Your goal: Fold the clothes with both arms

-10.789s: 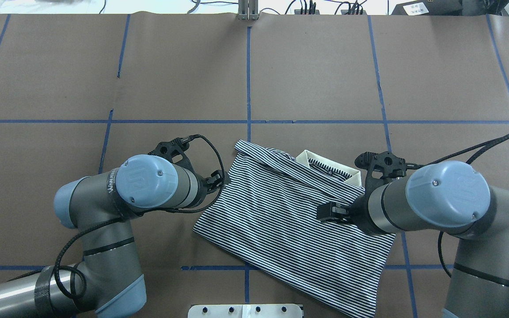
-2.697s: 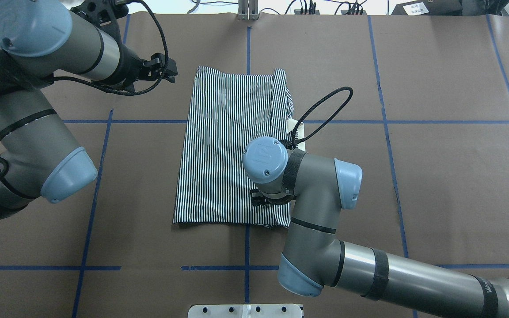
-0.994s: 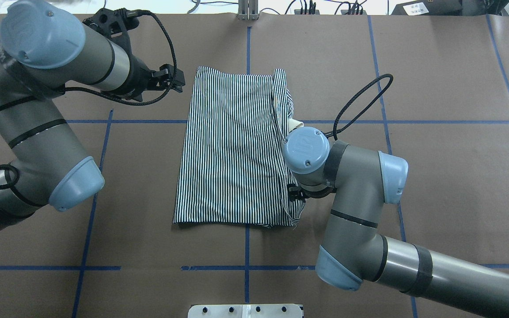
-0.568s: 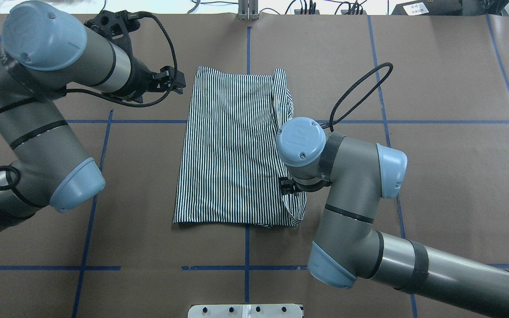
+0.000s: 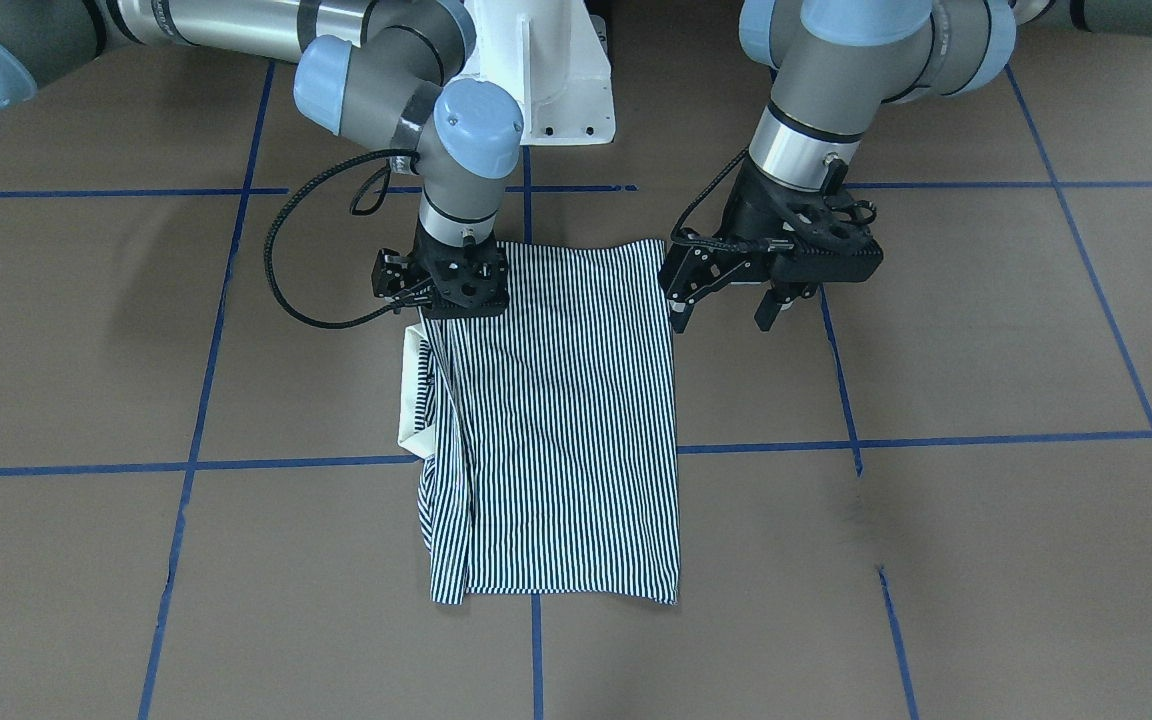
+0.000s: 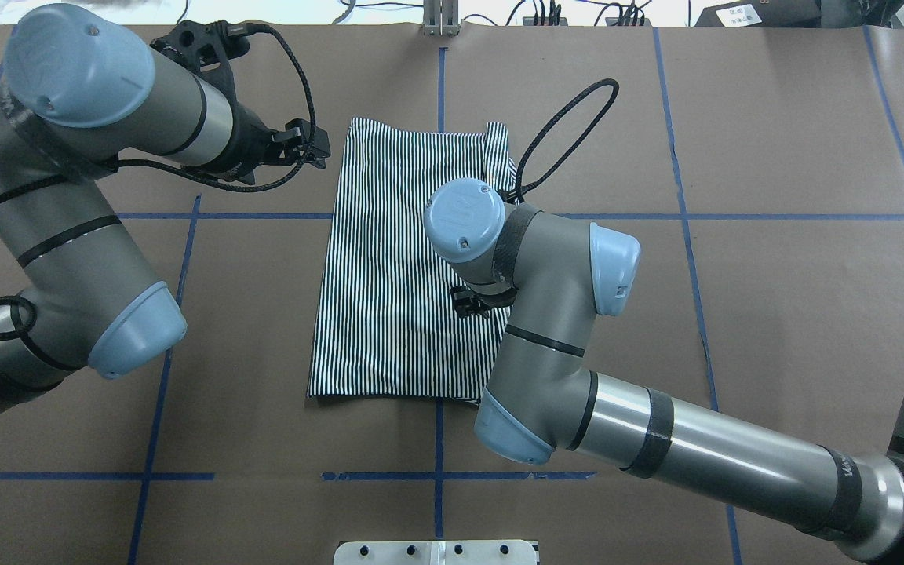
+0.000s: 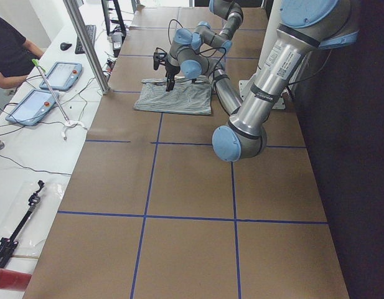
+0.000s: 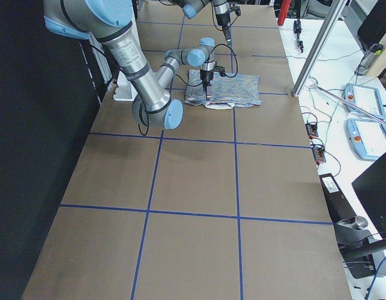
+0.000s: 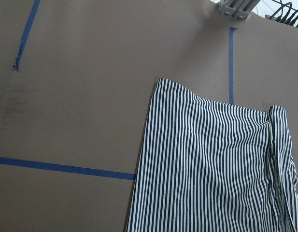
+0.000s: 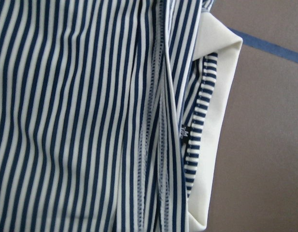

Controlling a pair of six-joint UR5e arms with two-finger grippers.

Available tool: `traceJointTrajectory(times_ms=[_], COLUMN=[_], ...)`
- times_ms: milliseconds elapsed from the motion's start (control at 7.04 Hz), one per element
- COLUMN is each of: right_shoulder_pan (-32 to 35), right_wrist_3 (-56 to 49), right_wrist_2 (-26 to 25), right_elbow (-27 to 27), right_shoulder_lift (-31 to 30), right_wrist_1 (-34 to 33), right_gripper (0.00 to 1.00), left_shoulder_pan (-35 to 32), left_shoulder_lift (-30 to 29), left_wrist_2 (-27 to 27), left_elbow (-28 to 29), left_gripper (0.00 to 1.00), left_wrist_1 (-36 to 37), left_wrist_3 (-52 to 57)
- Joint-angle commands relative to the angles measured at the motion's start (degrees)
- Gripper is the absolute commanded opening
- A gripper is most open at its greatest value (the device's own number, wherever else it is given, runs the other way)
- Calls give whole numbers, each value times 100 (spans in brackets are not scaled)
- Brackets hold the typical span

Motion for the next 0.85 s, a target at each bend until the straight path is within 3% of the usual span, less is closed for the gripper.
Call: traceJointTrajectory(times_ms=[0, 710], right_shoulder_pan=[7, 199], right_wrist_3=[-122, -367], right_wrist_2=[21, 47], right_elbow=[-154, -252], right_shoulder_lift=[37, -15], right_wrist_1=[14, -117], right_gripper=[100, 100], left_shoulder_pan=[0, 18], left_shoulder_lift=[-1, 8], left_wrist_2=[-1, -1], left_elbow=[-30, 49], left_gripper=[100, 100], left_wrist_1=[2, -121], left_wrist_3=[-23, -40])
